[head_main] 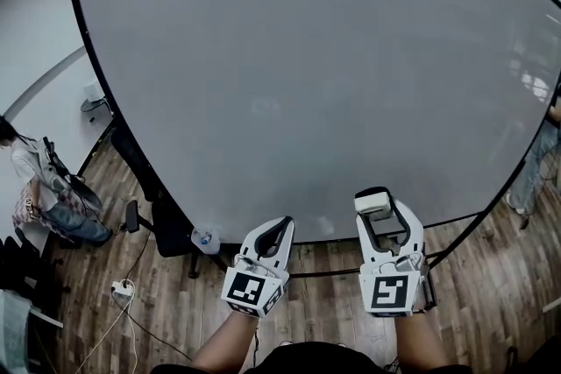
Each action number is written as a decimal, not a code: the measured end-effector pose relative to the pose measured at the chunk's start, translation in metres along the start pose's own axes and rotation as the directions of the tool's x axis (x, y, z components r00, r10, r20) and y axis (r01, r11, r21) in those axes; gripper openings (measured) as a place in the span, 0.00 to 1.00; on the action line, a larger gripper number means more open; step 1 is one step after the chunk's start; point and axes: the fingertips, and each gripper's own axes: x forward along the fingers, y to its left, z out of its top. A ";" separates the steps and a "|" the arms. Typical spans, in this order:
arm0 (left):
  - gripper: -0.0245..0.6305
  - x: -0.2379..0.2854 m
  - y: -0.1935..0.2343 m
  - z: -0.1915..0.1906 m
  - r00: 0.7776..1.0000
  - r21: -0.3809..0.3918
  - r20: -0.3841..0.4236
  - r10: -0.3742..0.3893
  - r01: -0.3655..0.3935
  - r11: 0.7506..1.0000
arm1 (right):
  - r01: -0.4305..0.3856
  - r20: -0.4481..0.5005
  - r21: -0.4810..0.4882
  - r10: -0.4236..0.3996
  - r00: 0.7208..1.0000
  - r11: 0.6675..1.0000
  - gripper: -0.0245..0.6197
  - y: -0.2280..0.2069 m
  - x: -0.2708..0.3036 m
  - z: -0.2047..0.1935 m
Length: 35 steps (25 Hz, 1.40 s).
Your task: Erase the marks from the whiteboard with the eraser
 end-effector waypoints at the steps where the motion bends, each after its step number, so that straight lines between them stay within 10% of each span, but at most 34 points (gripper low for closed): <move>1: 0.07 0.001 -0.003 0.000 1.000 0.010 -0.001 -0.008 0.008 1.000 | -0.002 -0.003 0.065 0.002 1.000 0.998 0.44 0.003 -0.003 -0.007; 10: 0.07 -0.004 -0.027 -0.009 0.999 0.015 -0.026 -0.043 0.043 0.999 | -0.026 -0.061 0.352 0.051 0.997 0.936 0.44 0.025 -0.028 -0.043; 35: 0.07 -0.016 -0.022 -0.023 0.999 -0.021 -0.048 -0.010 0.009 1.000 | -0.074 -0.068 0.343 0.103 0.992 0.937 0.43 0.039 -0.030 -0.049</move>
